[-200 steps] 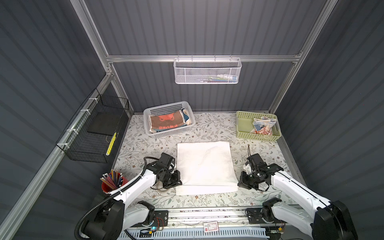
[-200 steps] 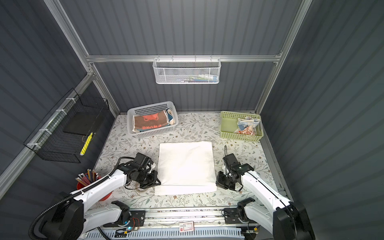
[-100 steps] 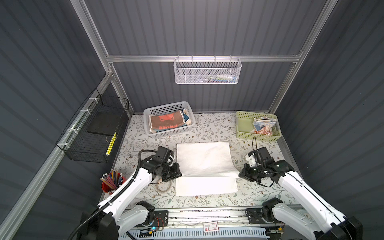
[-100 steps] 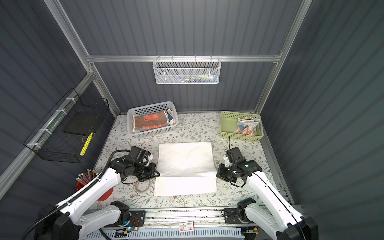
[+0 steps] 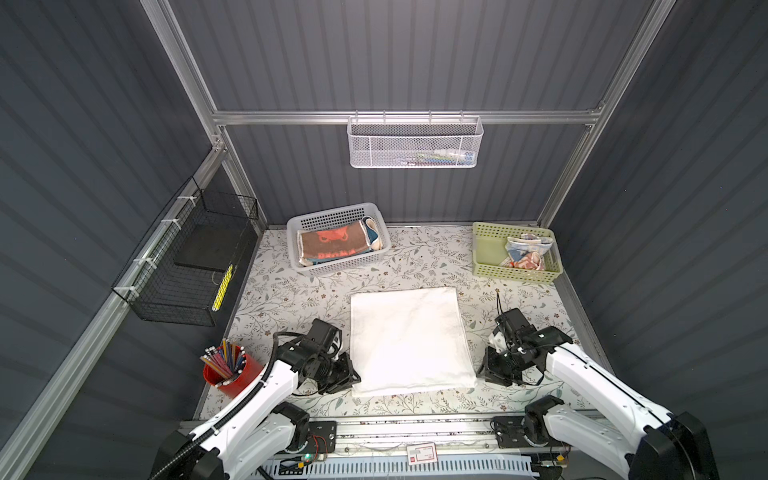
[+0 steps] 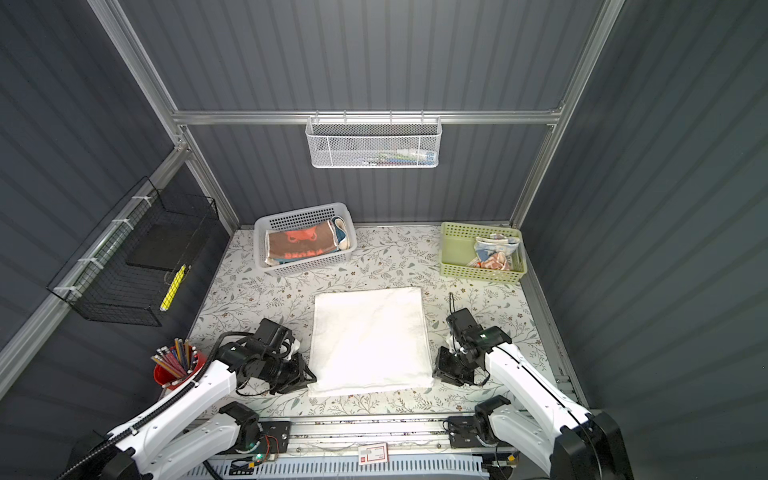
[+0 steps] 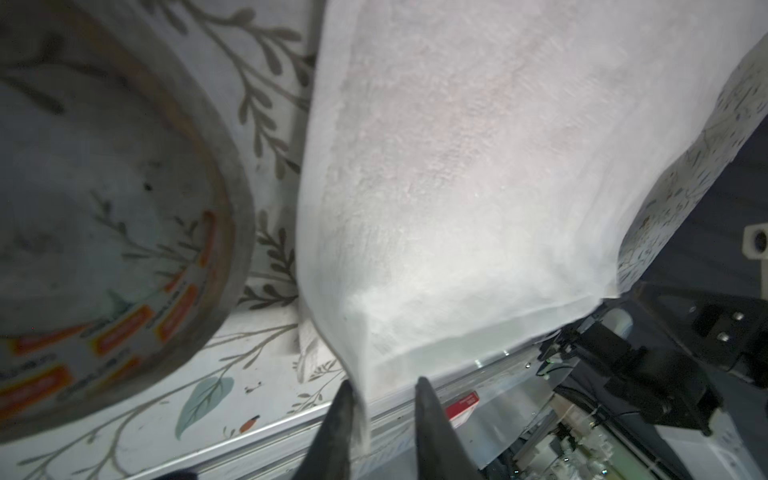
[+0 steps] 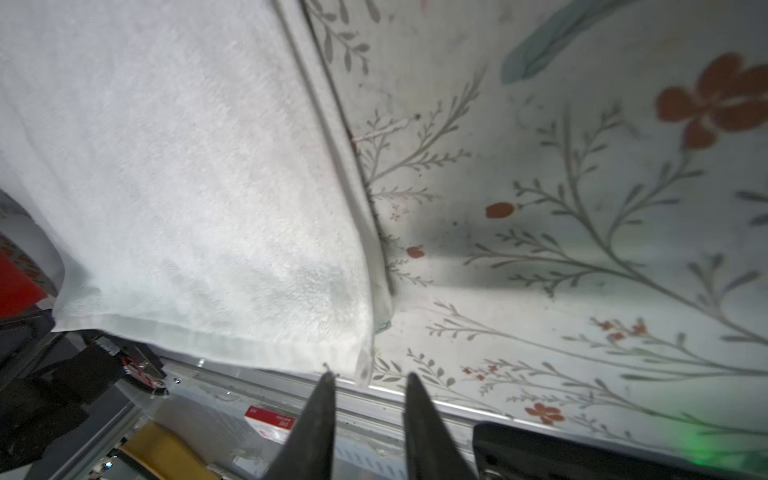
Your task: Fold and stack the towels
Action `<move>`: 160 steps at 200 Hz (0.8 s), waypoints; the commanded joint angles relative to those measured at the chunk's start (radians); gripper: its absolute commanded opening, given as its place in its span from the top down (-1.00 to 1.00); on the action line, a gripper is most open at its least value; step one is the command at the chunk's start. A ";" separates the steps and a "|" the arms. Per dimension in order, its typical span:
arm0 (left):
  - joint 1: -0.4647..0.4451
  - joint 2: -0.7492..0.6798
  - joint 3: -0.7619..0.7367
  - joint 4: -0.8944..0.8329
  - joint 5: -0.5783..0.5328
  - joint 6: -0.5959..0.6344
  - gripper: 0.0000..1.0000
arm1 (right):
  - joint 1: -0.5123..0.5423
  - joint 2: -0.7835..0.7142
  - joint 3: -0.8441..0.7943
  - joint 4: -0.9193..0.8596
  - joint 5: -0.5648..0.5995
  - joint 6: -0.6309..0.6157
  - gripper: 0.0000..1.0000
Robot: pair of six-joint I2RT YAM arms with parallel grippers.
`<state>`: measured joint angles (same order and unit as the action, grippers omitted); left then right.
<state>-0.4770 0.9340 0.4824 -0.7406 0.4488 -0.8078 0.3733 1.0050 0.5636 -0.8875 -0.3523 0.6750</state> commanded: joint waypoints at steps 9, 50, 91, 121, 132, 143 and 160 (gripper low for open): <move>0.004 -0.015 0.063 -0.068 -0.043 0.018 0.03 | 0.001 -0.014 0.059 -0.057 0.085 -0.017 -0.03; 0.007 0.140 0.219 -0.042 -0.175 0.139 -0.02 | -0.002 0.096 0.197 0.004 0.153 -0.086 -0.11; 0.139 0.450 0.414 0.146 -0.156 0.284 -0.02 | -0.042 0.414 0.419 0.194 0.176 -0.215 -0.09; 0.232 0.637 0.538 0.253 -0.152 0.336 -0.02 | -0.079 0.667 0.636 0.219 0.137 -0.275 -0.04; 0.251 0.699 0.573 0.292 -0.154 0.341 -0.02 | -0.087 0.732 0.691 0.227 0.142 -0.286 -0.04; 0.273 0.757 0.602 0.332 -0.143 0.331 -0.01 | -0.098 0.787 0.732 0.241 0.134 -0.294 -0.02; 0.297 0.843 0.644 0.371 -0.095 0.315 0.08 | -0.116 0.866 0.797 0.242 0.111 -0.304 0.11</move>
<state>-0.2058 1.6947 1.0702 -0.4538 0.3008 -0.5156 0.2787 1.7924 1.2896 -0.6510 -0.2161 0.4145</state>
